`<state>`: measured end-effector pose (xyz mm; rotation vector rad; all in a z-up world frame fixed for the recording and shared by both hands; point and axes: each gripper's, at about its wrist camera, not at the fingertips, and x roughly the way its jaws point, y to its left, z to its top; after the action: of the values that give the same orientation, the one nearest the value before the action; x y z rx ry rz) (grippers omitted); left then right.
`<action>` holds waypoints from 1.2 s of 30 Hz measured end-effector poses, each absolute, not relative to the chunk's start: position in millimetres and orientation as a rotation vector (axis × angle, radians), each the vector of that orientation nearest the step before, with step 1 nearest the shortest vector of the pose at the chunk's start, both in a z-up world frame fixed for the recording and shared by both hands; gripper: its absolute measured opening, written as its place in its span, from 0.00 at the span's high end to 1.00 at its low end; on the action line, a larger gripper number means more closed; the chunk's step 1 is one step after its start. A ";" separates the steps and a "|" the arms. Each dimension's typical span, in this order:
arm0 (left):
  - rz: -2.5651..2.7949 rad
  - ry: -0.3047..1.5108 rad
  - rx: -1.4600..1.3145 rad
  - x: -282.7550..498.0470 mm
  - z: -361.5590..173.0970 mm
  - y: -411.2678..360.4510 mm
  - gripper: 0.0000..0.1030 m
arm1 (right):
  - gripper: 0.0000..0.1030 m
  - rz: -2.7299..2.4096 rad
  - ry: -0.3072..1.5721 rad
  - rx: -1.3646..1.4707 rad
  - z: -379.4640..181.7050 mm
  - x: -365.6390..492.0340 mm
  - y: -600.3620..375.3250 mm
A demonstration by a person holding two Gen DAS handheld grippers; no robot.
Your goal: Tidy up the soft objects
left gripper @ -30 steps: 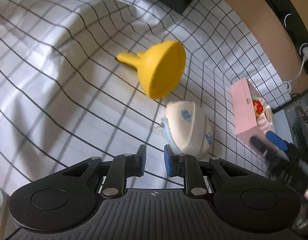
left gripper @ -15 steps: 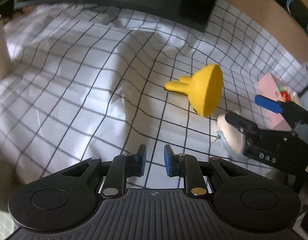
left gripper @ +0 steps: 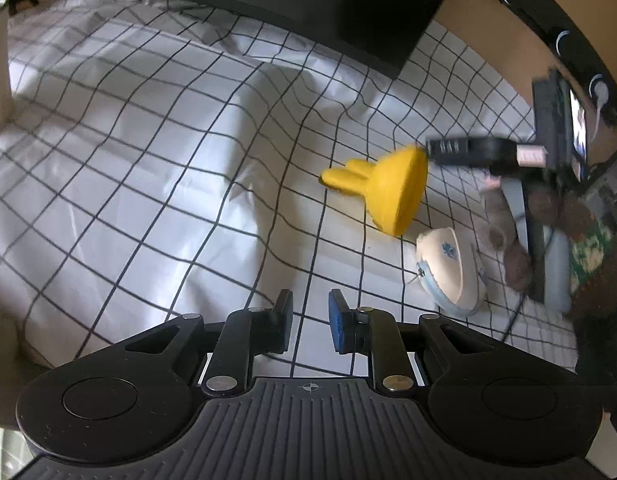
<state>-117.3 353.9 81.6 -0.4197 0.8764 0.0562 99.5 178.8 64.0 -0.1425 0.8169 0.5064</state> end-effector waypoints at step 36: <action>-0.034 0.842 -0.780 -81.1 33.6 353.3 0.78 | 0.43 0.654 0.632 -0.441 77.8 -57.8 88.5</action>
<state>-81.1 353.3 33.6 -0.7796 0.8416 -0.0337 -57.8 88.5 77.8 -0.4415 0.6321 0.6538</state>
